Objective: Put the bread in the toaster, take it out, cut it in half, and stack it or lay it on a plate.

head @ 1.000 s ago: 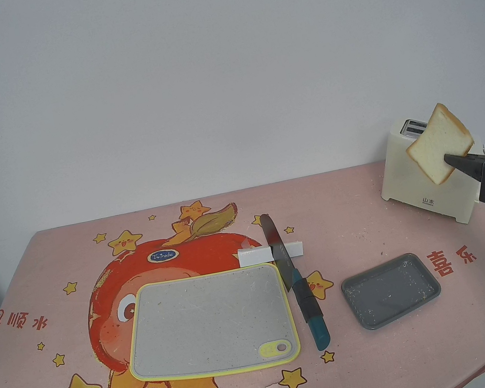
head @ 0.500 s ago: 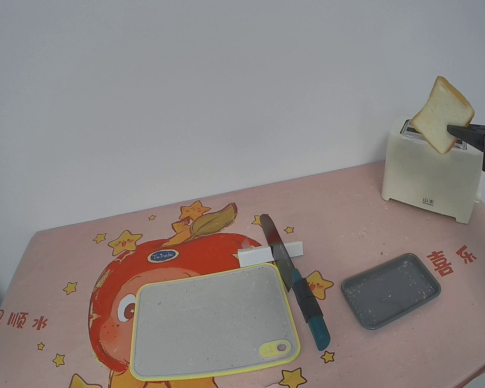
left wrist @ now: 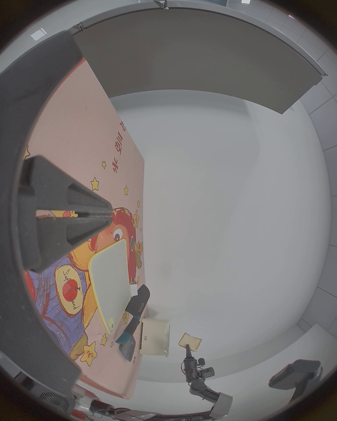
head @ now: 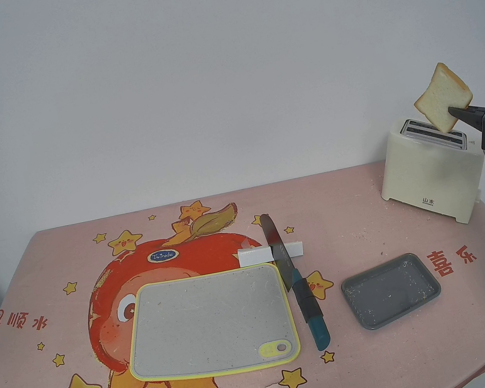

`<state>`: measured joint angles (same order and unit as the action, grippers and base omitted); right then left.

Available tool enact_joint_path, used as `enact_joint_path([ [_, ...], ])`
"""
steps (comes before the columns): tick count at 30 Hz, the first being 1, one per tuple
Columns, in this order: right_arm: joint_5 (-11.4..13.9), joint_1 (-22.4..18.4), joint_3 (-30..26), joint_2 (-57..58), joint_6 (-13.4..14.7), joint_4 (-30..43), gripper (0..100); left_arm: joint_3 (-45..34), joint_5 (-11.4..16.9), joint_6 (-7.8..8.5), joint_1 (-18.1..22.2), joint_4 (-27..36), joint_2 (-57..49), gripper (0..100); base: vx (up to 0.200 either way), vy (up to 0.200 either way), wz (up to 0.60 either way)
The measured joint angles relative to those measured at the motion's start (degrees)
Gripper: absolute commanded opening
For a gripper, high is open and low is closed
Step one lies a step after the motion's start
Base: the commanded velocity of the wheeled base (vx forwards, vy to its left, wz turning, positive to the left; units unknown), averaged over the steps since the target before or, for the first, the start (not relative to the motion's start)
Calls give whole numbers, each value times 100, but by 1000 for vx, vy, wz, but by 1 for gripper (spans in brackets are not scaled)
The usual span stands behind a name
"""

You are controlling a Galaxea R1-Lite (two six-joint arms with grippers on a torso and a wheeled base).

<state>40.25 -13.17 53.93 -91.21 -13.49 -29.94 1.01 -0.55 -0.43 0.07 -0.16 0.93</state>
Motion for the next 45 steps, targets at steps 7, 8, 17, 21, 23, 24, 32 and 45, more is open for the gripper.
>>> enact_joint_path([
  [7, 479, -319, 447, -355, 1, -2, 0, 0, 1, 0, 0, 0, 0, 0, 0, 0, 0],
  [8, 538, -364, 527, -418, 0, 0, 0, 0, 1, 0, 0, 0, 0, 0, 0, 0, 0],
  [17, 995, -518, 789, -689, -2, -2, 0, 0, 0, 0, 0, 0, 0, 0, 0, 0, 0],
  [21, 1281, -577, 858, -802, 0, -51, 0, 0, 0, 0, 0, 0, 0, 0, 0, 0, 0],
  [23, 1386, -621, 911, -864, -2, -57, 0, 0, 1, 0, 0, 0, 0, 0, 0, 0, 0],
  [24, 1430, -640, 929, -887, 0, -49, 0, 0, 0, 0, 0, 0, 0, 0, 0, 0, 0],
  [32, 1490, -761, 1098, -1198, -43, -93, 0, 0, 0, 0, 0, 0, 0, 0, 0, 0, 0],
  [45, 1484, -995, 1445, -1749, -158, -99, 0, 0, 4, 0, 0, 0, 0, 0, 0, 0, 0],
])
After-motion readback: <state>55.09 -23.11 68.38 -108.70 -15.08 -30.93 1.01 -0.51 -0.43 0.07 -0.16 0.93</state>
